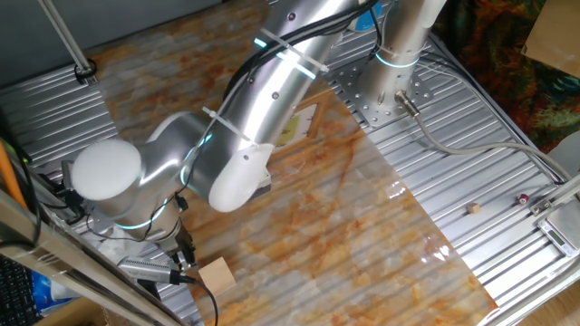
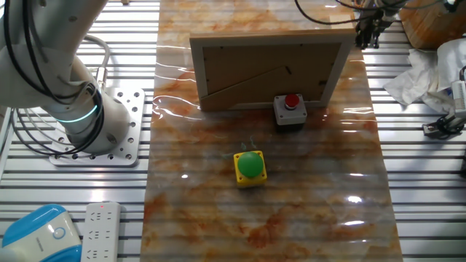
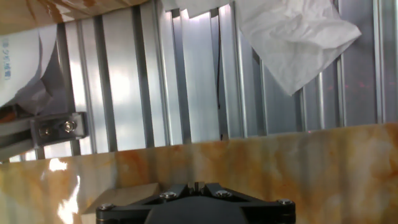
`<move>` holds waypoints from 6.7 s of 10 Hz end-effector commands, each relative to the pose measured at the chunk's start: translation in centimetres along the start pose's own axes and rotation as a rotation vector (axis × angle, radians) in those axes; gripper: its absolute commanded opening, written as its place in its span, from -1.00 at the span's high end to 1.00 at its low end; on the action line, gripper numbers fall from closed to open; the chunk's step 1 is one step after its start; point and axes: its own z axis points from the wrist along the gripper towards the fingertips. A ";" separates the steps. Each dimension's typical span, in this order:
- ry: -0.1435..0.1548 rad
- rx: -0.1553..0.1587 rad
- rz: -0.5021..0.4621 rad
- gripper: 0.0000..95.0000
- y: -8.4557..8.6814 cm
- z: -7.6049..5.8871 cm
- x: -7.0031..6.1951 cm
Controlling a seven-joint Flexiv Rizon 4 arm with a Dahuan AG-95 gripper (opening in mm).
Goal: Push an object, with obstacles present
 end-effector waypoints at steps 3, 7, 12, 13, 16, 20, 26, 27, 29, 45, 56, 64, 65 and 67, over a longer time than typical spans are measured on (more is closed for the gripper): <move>0.001 0.013 -0.013 1.00 -0.9 0.2 -0.4; 0.010 0.012 -0.097 1.00 -0.9 0.2 -0.4; 0.044 0.000 -0.245 1.00 -0.9 0.2 -0.4; 0.037 -0.002 -0.258 1.00 -0.9 0.2 -0.4; -0.005 -0.008 -0.282 1.00 -0.9 0.2 -0.4; -0.039 -0.011 -0.295 1.00 -0.9 0.2 -0.4; -0.071 -0.024 -0.339 1.00 -0.9 0.2 -0.4; -0.074 -0.026 -0.344 1.00 -0.9 0.2 -0.4; -0.100 -0.020 -0.436 1.00 -0.9 0.2 -0.4; -0.077 -0.037 -0.152 1.00 -0.9 0.2 -0.4; -0.050 -0.023 -0.016 1.00 -0.9 0.2 -0.4; -0.048 -0.024 0.013 1.00 -0.9 0.2 -0.4; -0.048 -0.024 0.017 1.00 -0.9 0.2 -0.4; -0.046 -0.023 0.034 1.00 -0.5 0.0 -0.6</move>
